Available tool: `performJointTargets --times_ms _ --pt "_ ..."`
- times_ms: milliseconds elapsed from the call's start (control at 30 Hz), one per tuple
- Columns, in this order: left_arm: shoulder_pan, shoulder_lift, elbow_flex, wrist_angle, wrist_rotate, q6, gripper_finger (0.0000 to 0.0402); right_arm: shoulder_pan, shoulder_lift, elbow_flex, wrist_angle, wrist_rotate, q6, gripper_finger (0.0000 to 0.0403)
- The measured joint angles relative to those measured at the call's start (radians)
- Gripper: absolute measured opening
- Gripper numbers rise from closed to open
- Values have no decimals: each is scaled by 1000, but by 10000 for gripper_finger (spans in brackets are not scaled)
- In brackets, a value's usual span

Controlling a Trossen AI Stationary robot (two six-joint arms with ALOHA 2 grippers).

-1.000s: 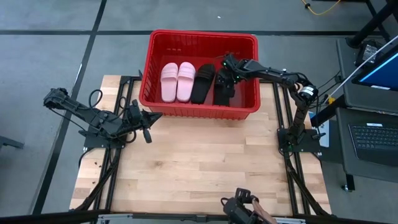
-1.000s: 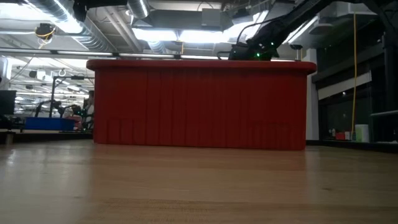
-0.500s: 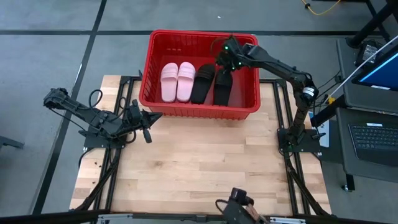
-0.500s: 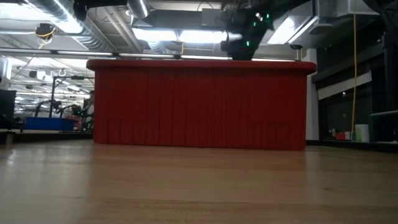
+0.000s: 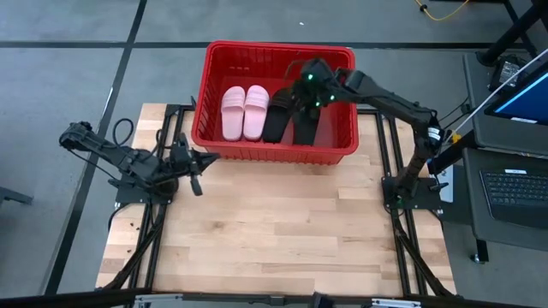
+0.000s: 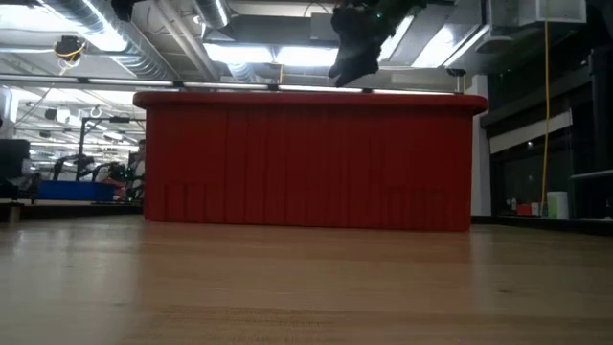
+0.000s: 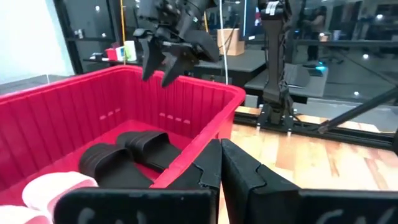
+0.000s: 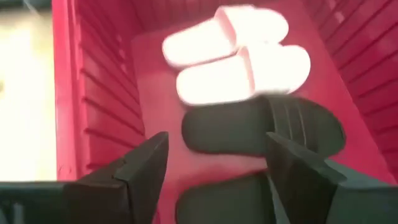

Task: Pick and place slides into bin
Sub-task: Return to Home Position

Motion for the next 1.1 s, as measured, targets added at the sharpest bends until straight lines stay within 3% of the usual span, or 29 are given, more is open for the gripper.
performJointTargets --times_ms 100,233,433,500,667,867,1100 --pt "0 -17 0 -14 14 27 2 80 0 -8 -9 106 -20 243" --pt "0 -43 0 -59 16 48 2 192 0 -9 2 212 -19 175" --pt "0 -125 0 -140 98 34 2 315 0 -9 14 241 44 35" --pt "0 -165 0 -195 114 17 2 353 0 -9 15 247 73 10" --pt "0 -268 0 -304 138 -3 2 455 0 -10 48 314 152 12" --pt "0 -379 -24 -321 191 98 2 584 0 -10 162 398 193 12" --pt "0 -569 -282 -143 249 84 2 700 1 -10 266 494 241 20"
